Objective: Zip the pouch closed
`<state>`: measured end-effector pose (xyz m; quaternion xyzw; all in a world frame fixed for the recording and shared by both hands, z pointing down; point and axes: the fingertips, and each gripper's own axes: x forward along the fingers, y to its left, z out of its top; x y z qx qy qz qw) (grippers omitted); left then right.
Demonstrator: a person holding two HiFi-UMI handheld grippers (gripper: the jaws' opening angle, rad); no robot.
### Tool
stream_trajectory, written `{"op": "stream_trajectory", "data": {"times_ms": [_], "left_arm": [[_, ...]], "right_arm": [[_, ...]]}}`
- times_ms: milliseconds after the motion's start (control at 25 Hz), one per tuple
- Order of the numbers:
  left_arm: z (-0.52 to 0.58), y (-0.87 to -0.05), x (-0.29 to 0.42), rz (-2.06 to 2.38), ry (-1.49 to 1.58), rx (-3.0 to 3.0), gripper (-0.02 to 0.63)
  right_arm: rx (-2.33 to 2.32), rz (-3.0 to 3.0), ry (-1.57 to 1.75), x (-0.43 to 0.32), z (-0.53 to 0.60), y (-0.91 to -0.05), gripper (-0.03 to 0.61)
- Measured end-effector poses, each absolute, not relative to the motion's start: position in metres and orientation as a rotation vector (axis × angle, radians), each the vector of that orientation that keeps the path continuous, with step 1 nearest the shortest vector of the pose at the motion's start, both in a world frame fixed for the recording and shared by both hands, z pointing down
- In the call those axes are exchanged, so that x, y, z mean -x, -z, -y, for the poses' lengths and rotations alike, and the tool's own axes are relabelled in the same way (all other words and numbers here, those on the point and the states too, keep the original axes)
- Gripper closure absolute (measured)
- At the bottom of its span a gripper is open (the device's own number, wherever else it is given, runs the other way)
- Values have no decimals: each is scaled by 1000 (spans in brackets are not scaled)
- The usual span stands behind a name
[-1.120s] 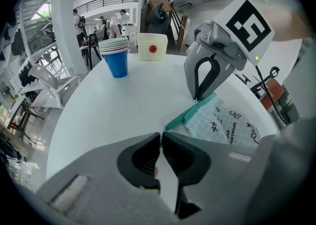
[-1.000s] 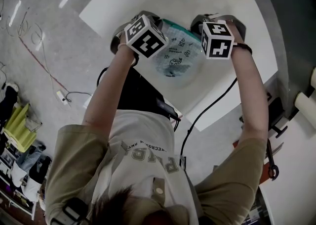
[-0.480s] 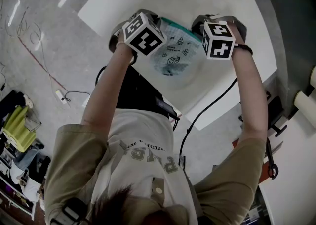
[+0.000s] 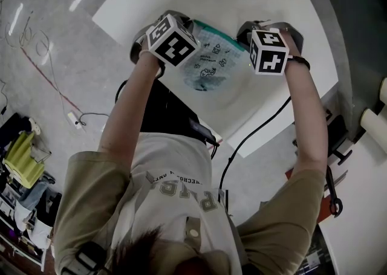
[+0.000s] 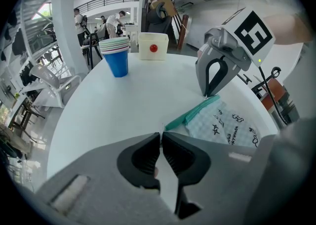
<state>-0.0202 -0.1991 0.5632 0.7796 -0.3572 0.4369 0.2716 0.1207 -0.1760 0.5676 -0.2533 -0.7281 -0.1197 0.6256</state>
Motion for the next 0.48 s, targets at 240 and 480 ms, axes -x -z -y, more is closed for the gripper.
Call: {"op": "stream_trajectory", "data": {"times_ms": [240, 480], "left_arm": [[198, -564, 20, 959, -1179, -2093, 580], [198, -564, 20, 972, -1174, -2093, 580]], "right_arm": [[575, 1658, 242, -138, 172, -568, 577], [540, 1678, 211, -148, 169, -567, 577]]}}
